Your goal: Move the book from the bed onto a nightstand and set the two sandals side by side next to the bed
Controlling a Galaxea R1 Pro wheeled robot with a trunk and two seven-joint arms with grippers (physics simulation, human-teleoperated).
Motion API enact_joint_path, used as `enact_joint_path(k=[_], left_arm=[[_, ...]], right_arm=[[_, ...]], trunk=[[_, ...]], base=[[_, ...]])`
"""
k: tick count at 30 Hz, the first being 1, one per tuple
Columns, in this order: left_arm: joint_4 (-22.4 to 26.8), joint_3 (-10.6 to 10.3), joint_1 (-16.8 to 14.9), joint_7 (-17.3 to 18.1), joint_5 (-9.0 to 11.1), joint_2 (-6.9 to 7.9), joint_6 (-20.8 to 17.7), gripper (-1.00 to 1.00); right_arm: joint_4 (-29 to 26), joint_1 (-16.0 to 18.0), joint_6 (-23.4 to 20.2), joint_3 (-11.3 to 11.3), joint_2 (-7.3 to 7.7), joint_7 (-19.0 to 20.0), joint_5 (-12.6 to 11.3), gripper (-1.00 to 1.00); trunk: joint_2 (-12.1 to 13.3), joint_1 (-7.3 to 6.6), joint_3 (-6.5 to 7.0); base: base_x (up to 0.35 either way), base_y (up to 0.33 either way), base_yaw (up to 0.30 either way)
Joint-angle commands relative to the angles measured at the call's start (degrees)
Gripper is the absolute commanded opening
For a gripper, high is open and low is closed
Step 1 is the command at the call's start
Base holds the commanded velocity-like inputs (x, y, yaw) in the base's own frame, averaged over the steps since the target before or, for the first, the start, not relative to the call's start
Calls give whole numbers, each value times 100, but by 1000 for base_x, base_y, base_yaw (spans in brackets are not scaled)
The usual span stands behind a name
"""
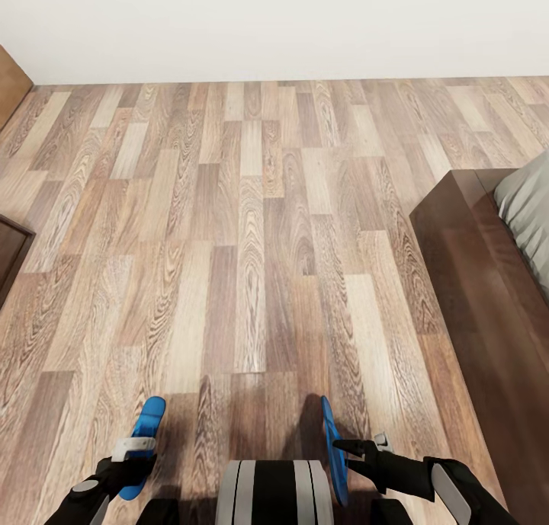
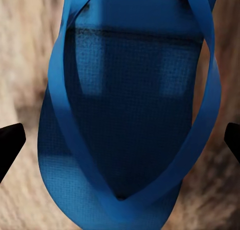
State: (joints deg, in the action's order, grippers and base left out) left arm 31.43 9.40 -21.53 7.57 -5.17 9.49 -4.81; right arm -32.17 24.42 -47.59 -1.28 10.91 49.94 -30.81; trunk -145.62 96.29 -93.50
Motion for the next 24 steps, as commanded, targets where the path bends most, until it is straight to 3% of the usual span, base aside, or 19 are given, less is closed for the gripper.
enact_joint_path(k=[1, 20, 21, 24], left_arm=[[12, 44, -2, 51, -54, -7, -33, 100], [12, 44, -1, 51, -54, -8, -29, 100], [12, 44, -1, 51, -54, -8, -29, -100], [12, 44, 0, 51, -54, -8, -33, -100]], right_arm=[[0, 1, -32, -12, -1, 7, -4, -100], [0, 1, -32, -12, -1, 7, -4, -100], [0, 1, -32, -12, -1, 7, -4, -100], [0, 1, -32, -12, 6, 7, -4, -100]], trunk=[[-1, -1, -3], [-1, -1, -3], [-1, -1, -3], [-1, -1, -3]], base=[[0, 0, 0], [0, 0, 0], [0, 0, 0], [0, 0, 0]])
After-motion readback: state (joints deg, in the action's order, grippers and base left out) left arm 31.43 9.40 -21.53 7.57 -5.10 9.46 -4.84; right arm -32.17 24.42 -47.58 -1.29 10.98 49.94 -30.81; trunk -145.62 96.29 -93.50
